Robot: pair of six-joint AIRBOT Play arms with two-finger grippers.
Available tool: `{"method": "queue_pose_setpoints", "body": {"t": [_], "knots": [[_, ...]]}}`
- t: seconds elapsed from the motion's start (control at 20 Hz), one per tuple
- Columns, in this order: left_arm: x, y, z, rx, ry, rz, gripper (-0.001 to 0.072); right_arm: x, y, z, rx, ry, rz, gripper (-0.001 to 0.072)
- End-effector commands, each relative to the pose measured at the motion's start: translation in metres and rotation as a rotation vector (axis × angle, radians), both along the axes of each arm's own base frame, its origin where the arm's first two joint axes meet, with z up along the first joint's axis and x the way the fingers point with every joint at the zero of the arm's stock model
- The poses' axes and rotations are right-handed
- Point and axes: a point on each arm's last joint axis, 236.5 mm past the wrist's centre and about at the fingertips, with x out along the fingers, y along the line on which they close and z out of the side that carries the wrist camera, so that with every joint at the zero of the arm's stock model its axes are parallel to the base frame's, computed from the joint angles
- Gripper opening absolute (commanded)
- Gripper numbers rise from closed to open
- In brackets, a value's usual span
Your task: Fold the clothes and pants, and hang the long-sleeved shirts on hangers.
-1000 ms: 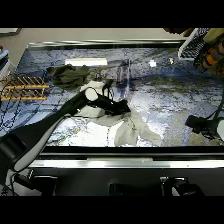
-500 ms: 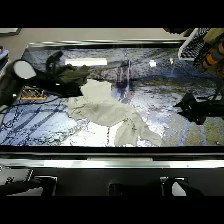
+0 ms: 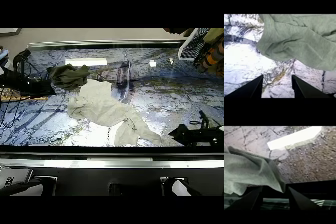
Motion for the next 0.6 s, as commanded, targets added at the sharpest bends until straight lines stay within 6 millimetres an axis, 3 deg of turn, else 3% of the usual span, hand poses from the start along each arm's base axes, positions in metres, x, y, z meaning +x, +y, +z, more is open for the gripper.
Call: {"method": "queue_pose_setpoints", "body": {"t": [0.0,0.05,0.1,0.2,0.35,0.55], "knots": [[0.001,0.011,-0.001,0.011,0.009,0.051,0.0417,-0.01,0.017,-0.026,0.037,-0.042,0.004,0.0384],[0.001,0.011,-0.001,-0.001,0.019,0.087,0.0448,-0.005,0.021,-0.026,0.055,-0.071,-0.011,0.0384],[0.001,0.011,-0.001,-0.011,0.027,0.115,0.055,-0.001,0.025,-0.027,0.068,-0.097,-0.026,0.0384],[0.001,0.013,-0.001,-0.013,0.028,0.123,0.0615,-0.004,0.025,-0.034,0.062,-0.093,-0.038,0.0384],[0.0,0.033,-0.007,-0.008,0.04,0.158,0.0616,-0.012,0.031,-0.043,0.074,-0.072,-0.056,0.0384],[-0.012,0.071,-0.042,-0.084,0.128,0.278,0.0616,-0.01,0.038,-0.046,0.108,-0.087,-0.104,0.0382]]}}
